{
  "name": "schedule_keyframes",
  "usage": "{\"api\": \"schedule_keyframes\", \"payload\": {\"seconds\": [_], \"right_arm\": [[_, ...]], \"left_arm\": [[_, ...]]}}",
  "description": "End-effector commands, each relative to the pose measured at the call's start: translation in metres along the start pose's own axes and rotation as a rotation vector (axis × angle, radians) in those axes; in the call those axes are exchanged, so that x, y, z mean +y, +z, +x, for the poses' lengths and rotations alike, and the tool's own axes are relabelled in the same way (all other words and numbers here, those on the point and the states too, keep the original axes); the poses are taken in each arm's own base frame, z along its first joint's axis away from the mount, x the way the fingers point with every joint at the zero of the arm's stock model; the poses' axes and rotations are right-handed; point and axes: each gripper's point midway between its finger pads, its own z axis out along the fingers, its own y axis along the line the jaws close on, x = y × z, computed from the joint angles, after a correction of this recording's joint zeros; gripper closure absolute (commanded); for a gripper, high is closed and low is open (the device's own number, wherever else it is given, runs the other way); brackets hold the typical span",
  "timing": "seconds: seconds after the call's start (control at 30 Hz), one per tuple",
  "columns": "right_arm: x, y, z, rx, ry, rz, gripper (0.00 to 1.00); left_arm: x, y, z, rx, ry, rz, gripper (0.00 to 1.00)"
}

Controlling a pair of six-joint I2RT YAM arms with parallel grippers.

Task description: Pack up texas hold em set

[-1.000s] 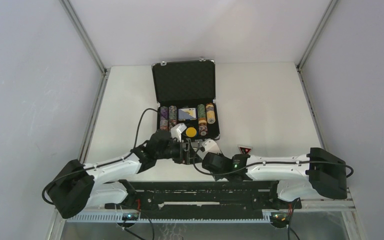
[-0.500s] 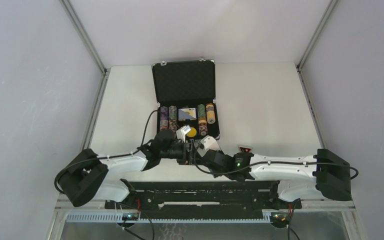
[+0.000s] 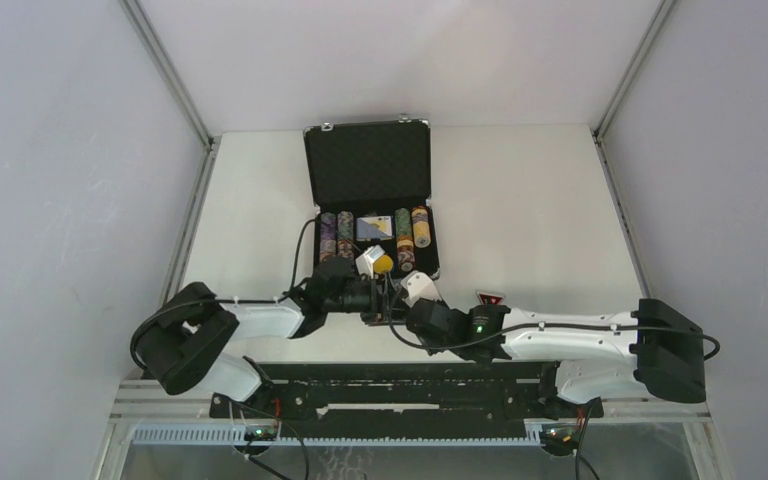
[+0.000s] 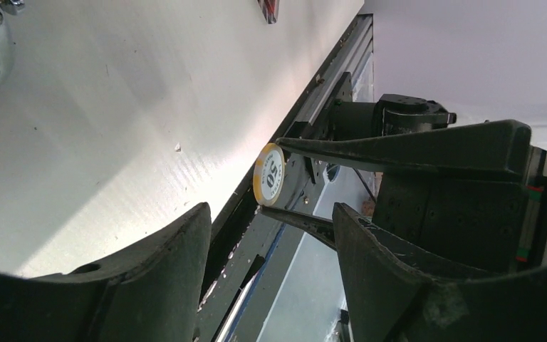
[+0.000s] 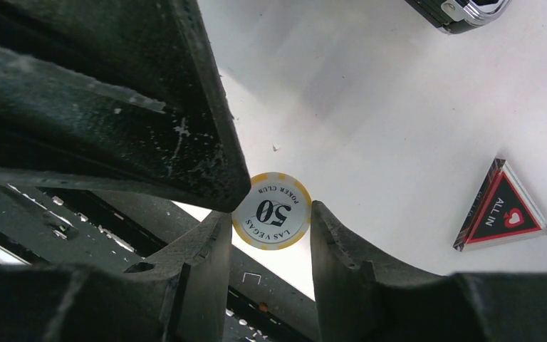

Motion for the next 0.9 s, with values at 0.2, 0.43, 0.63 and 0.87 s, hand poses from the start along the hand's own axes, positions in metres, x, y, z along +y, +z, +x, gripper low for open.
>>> {"api": "schedule_keyframes", "payload": {"seconds": [0.2,0.43,0.63,0.87], "right_arm": [[0.008,-0.015,-0.030,-0.093,0.015,-0.045,0.58],[0.010,-0.015,-0.033,-0.094,0.008,-0.052,0.58],[0.012,-0.014,-0.036,-0.095,-0.001,-0.054,0.57],[0.013,-0.013,-0.036,-0.093,-0.002,-0.052,0.56]], "left_arm": [[-0.019,0.009,-0.016,-0.020,0.011,0.074,0.32],[-0.021,0.012,-0.018,-0.019,0.007,0.093,0.32],[-0.023,0.017,-0.018,0.001,0.009,0.103,0.32],[-0.031,0.018,-0.011,0.030,0.020,0.128,0.32]]}}
